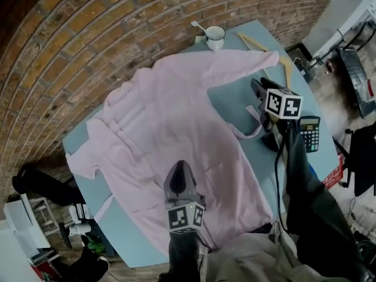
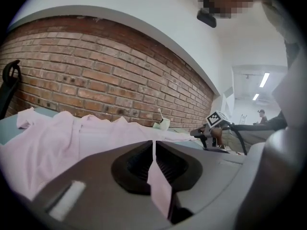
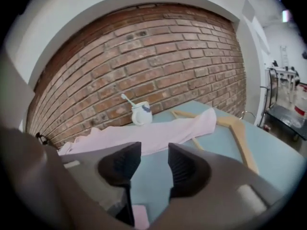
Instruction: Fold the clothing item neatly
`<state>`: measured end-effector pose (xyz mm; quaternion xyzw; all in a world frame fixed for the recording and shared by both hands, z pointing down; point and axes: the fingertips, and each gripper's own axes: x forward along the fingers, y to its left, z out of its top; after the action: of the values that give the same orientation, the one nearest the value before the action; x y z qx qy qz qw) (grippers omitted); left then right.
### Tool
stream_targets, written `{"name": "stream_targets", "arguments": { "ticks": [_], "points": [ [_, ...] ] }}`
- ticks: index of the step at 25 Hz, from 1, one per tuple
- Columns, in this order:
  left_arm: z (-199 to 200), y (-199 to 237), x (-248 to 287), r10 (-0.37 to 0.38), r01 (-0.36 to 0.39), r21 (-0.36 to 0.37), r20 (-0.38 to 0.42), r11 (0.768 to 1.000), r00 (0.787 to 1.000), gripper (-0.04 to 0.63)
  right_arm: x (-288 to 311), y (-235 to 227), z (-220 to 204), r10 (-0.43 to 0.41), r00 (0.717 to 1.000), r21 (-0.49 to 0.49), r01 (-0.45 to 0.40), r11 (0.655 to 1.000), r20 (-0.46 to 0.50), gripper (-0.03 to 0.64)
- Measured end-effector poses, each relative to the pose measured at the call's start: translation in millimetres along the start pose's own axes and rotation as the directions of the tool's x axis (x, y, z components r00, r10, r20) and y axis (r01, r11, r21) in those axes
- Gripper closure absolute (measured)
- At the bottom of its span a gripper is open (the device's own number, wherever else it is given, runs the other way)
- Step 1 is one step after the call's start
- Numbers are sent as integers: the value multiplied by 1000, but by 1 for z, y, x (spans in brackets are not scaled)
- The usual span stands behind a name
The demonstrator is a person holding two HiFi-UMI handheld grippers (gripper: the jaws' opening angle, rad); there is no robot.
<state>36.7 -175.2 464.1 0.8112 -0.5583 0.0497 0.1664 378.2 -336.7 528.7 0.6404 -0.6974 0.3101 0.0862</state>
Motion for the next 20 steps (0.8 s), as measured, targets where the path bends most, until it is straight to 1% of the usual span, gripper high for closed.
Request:
{"name": "stream_targets", "arguments": {
  "ticks": [1,3,5,7,9,11,13,15,16,17,18,19,20],
  "points": [
    [0,0,4,0,0,0,-2,1000,1000,568,12,-11,4,-11,1000,35,11,999,-20,448],
    [-6,1,9,-1,0,-8,-15,1000,1000,568,34,-29,7,-12,996,96,21,995,-94,443],
    [-16,2,10,-3,2,-35,-37,999,999,568,49,-45,8,-12,987,137,35,990,-163,444],
    [-22,5,10,-5,2,-56,-53,998,999,568,58,-57,9,-20,980,168,54,984,-196,445],
    [-25,9,12,-2,-2,-57,-58,998,998,568,69,-63,10,-37,974,180,79,980,-223,443],
    [-29,12,14,-1,-3,-59,-61,998,998,568,81,-68,9,-71,963,155,114,981,-258,445],
    [-32,14,14,-4,-2,-74,-72,997,997,568,90,-73,10,-113,953,106,148,983,-280,465],
    [-33,18,11,-4,-3,-97,-75,995,997,568,96,-73,17,-143,952,33,157,987,-270,500],
    [-33,22,8,-1,-7,-108,-73,994,997,568,95,-70,24,-153,958,-15,154,988,-244,568],
    [-31,26,5,4,-12,-117,-71,993,997,568,92,-65,34,-163,966,-73,152,986,-200,600],
    [-29,32,1,11,-19,-125,-67,992,998,568,85,-56,45,-174,975,-147,153,977,-142,601],
    [-26,38,-4,20,-28,-134,-61,991,998,568,76,-43,58,-181,981,-244,158,957,-75,601],
    [-22,45,-10,32,-40,-143,-55,989,998,568,64,-24,70,-179,984,-362,165,918,-5,601]
  ]
}}
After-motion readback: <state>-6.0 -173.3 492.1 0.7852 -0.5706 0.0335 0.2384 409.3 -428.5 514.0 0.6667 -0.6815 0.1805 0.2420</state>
